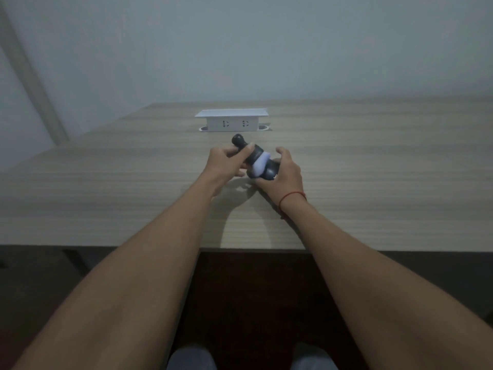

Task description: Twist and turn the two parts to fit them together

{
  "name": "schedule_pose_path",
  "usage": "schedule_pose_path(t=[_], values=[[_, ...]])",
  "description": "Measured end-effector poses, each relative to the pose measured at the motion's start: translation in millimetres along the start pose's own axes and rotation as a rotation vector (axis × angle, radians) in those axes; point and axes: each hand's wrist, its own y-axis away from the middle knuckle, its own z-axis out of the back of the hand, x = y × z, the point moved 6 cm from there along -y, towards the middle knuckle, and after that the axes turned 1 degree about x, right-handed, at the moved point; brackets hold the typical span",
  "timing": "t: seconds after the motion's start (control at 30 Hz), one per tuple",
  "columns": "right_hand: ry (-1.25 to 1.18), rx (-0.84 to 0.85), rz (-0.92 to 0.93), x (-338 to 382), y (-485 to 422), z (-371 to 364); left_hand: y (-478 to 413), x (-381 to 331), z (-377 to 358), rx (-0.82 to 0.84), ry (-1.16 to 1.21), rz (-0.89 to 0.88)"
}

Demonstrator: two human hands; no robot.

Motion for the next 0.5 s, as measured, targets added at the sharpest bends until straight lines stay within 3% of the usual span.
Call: schedule_pose_path(t=[0.07,0.17,0.23,0.33,0.5], values=[[0.018,0.009,0.0,1,1,-2,-3,-1,-3,-0.004,-0.16,-0.034],[0.026,0.019,0.009,2,2,-2,-9,-10,7,-0.193,-0.436,-0.133],[0.025,0.019,0.011,2,1,-2,-10,-14,3,-0.139,-0.39,-0.171],[-0.006,-0.002,-0.031,-1,0,1,-5,-22,-14,0.093,-0.293,-0.157],[0.015,0.037,0.016,5,4,-3,-11,-18,-4,-0.055,-0.469,-0.154]])
